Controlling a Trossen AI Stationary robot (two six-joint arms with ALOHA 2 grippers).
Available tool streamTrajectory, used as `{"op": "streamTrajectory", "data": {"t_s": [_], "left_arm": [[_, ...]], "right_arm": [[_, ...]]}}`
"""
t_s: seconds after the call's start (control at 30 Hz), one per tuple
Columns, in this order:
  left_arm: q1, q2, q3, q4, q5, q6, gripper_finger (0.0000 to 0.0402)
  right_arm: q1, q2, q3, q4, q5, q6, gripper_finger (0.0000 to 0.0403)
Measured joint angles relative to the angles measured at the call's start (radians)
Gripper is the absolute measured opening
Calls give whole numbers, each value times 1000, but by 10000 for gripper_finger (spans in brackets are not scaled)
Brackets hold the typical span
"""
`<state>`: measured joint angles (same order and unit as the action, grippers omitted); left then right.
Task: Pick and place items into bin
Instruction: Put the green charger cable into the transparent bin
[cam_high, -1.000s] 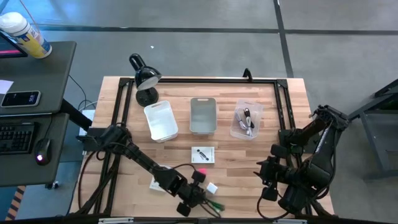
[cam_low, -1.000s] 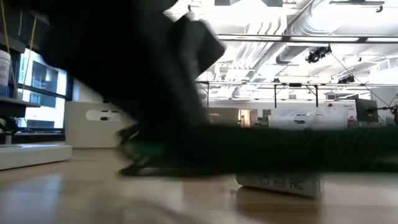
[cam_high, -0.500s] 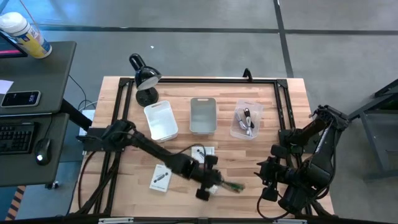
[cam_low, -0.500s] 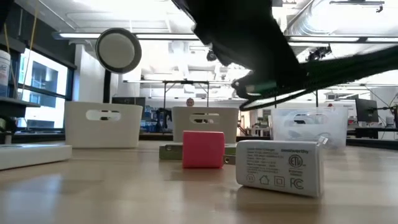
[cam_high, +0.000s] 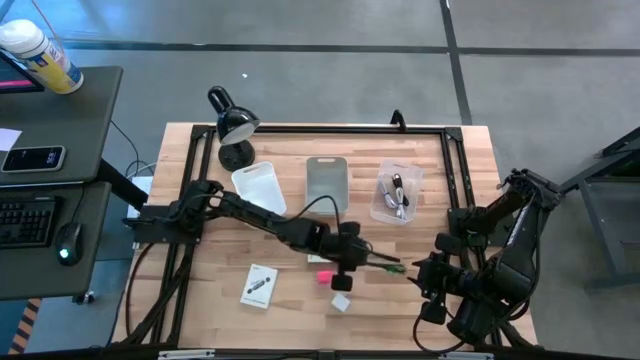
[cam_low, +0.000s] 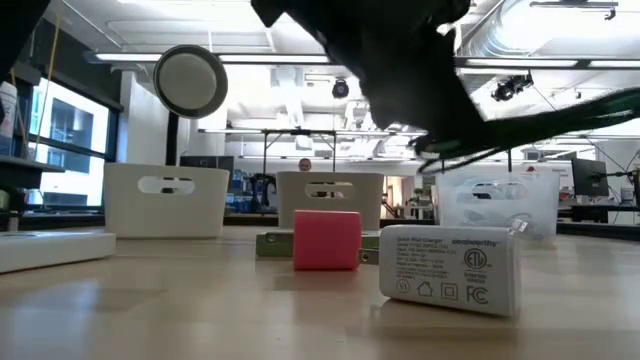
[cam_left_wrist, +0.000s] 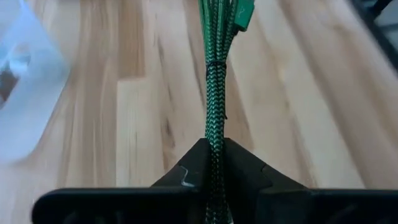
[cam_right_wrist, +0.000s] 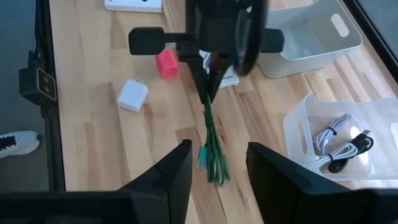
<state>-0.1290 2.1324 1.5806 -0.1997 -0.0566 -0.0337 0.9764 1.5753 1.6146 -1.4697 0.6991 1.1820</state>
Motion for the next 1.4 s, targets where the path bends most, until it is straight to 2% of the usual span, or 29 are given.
{"op": "streamTrajectory", "data": {"t_s": [0.3, 0.4, 0.5, 0.6, 0.7, 0.8, 0.93, 1.03, 1.2, 1.3, 1.4], "left_arm": [[-3, 0, 0, 41, 11, 3, 118], [-2, 0, 0, 33, 50, 3, 136], [-1, -11, 0, 10, 128, 4, 149], [-1, -31, 2, -14, 265, 20, 155], [-3, -50, 3, -100, 376, 7, 155], [-24, -86, 0, -242, 412, 48, 146], [-72, -155, 1, -428, 333, 159, 131], [-116, -206, -2, -569, 214, 213, 119], [-172, -293, 1, -675, 7, 241, 106], [-188, -324, 1, -773, -61, 226, 104], [-202, -353, 1, -880, -118, 177, 104]], "right_arm": [[0, 0, 0, 0, -2, 0, 142], [0, 0, -11, -6, -18, 24, 142], [-1, 0, -78, -4, -51, 52, 142], [-1, 0, -193, 34, -135, 105, 142], [-1, 0, -314, 154, -173, 145, 142], [-9, 1, -413, 327, -144, 135, 142], [-46, 0, -518, 516, -108, 91, 142], [-91, 0, -577, 609, -110, 66, 142], [-166, 0, -643, 769, -117, -11, 142], [-218, 0, -675, 880, -176, -84, 142], [-280, 0, -699, 962, -290, -182, 143]]}}
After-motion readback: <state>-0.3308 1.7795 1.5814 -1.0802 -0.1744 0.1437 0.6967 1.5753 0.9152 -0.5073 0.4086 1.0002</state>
